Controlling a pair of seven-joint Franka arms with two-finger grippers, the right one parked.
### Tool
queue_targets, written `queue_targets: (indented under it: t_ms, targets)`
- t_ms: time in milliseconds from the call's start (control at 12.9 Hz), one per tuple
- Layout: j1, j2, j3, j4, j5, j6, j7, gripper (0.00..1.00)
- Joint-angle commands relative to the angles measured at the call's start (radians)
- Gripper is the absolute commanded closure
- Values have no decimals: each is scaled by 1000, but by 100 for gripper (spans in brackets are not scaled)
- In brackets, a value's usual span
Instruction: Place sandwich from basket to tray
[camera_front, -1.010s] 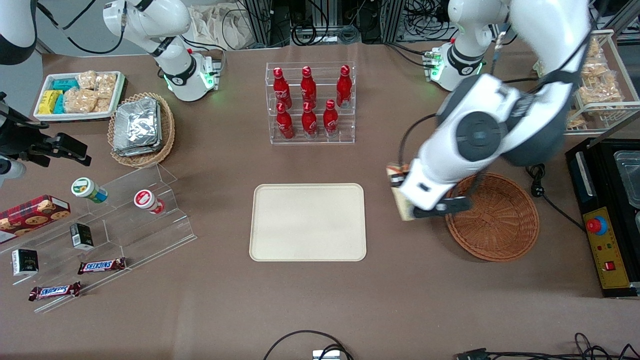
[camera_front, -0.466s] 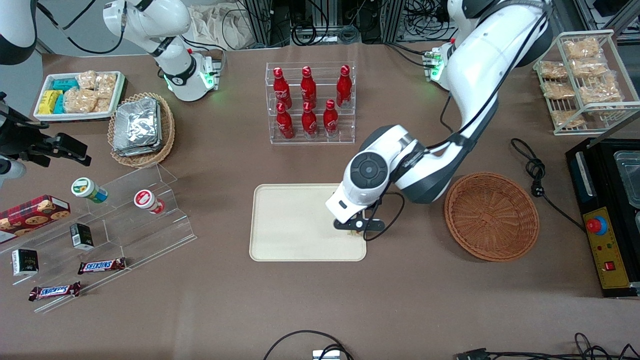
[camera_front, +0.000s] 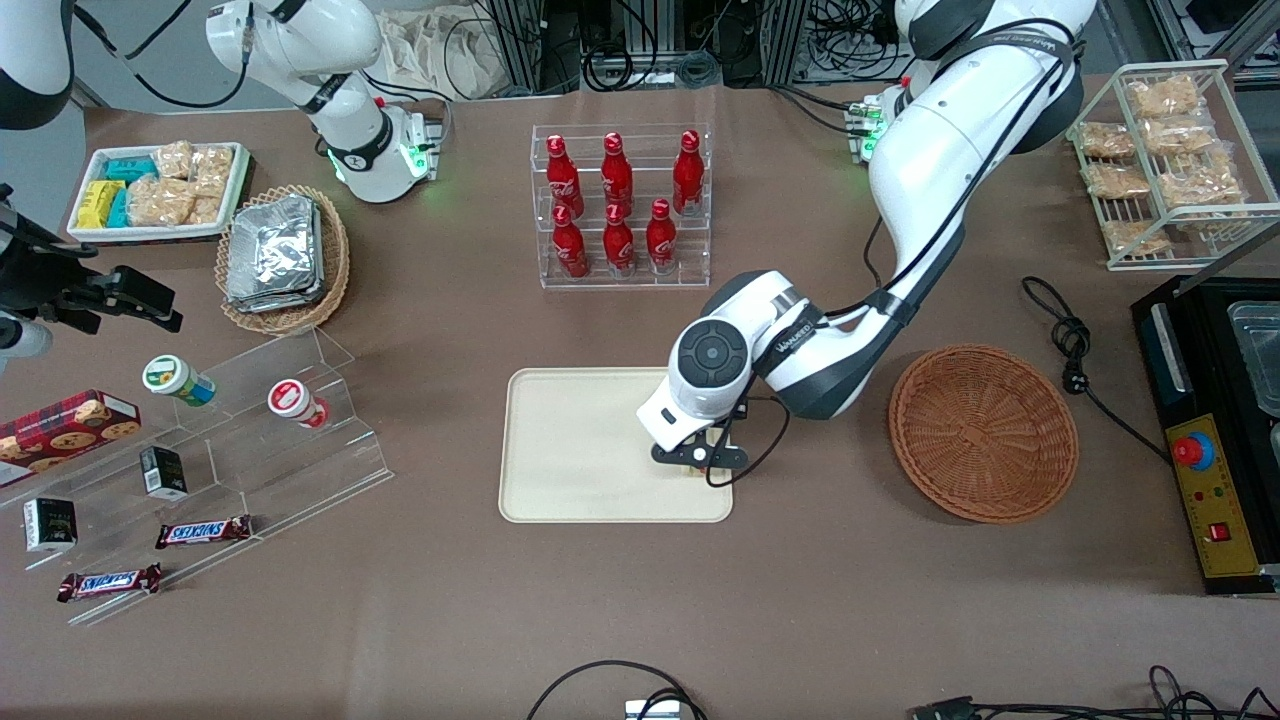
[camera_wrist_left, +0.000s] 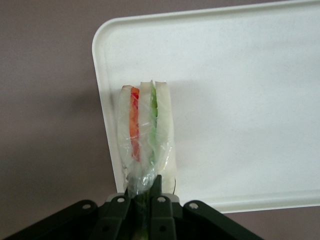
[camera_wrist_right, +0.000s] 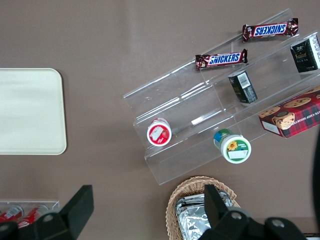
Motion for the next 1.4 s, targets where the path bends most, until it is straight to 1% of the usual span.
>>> queue_targets:
  t_ms: [0,388,544,699,854,1010,1087,1165,1243,1320]
  targets:
    - [-18,8,36,-8,15,-1,2,1]
    - [-7,-18,35,-5,9,8,-3,0]
    - [32,-96,35,-22,-1,-26,-6,0]
    - [98,-206,14,-104,-5,-67,-3,0]
    - [215,-368,-34,-291,-72,-50,22,0]
    - [366,-528,-124,-458,-83,-52,101,0]
    - [442,-598,-170,-520,-106,-52,124,0]
    - [523,-652,-216,-549,-158,-58,158,0]
    - [580,-685,-239,-549,-204,-76,193,0]
    - [620,-699,-240,-522,-239,-114,224,0]
